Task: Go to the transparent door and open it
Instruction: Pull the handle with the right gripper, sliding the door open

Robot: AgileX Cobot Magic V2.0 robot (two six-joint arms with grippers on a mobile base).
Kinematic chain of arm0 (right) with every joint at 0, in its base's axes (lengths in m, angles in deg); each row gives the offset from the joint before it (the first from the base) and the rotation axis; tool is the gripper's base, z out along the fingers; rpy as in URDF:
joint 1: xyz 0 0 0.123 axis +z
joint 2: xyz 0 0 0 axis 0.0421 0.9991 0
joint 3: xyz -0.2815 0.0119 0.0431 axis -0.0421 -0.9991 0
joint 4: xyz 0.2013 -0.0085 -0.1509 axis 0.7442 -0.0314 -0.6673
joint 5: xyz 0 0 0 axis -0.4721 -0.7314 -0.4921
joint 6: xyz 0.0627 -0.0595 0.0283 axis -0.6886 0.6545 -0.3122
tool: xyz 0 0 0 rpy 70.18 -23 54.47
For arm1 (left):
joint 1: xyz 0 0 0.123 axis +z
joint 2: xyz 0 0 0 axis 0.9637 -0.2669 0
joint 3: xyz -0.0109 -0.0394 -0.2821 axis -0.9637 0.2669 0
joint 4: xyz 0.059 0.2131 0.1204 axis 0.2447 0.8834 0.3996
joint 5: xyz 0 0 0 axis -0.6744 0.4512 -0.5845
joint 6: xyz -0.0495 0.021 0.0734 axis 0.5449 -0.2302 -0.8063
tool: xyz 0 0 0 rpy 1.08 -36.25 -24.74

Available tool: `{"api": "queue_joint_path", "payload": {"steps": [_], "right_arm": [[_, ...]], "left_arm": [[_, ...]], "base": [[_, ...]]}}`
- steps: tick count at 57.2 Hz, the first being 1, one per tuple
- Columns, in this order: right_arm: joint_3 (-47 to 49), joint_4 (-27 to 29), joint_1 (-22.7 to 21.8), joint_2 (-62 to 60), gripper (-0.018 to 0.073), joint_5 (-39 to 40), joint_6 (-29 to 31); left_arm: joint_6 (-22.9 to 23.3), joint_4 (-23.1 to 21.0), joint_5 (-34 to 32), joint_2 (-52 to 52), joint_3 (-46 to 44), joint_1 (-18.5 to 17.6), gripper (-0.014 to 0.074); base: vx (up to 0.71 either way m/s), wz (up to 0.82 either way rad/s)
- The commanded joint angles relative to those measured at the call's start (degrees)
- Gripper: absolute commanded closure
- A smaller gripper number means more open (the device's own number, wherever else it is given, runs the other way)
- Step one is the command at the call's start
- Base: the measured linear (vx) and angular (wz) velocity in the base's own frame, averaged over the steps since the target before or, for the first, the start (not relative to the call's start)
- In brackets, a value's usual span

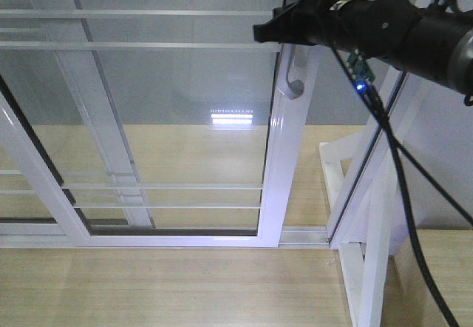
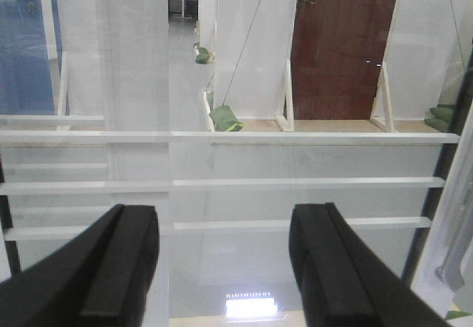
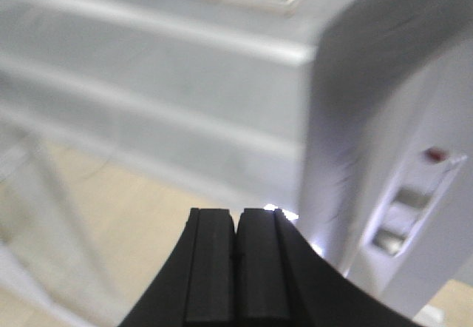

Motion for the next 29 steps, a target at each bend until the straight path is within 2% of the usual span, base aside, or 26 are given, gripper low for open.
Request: {"api": "queue_joint_path", "payload": {"steps": [1, 18, 24, 29], "right_arm": [[1.6, -0.3, -0.1, -3.6, 0.0568, 2.3, 0.9], [1.6, -0.5, -0.1, -11.9, 0.0568, -4.1, 9.6], [1.4, -0.6, -0.1, -16.4, 0.0565, -8.1, 9.7], [-2.1, -0.5, -0.1, -21.3, 0.0565, -7.5, 9.6]], "left_arm": [[0.5, -0.6, -3.2, -0.1, -2.0, -0.1, 0.0082], [0.5, -0.6, 1.2, -0.1, -2.0, -0.1, 0.0082], [0.5, -0.6, 1.6, -0.1, -2.0, -0.1, 0.0082], [0.4, -0.6, 2.6, -0.2, -2.0, -0.3, 0.0082]], "base": [[0.00, 0.00], [0.00, 0.00], [0.00, 0.00], [0.00, 0.00]]}}
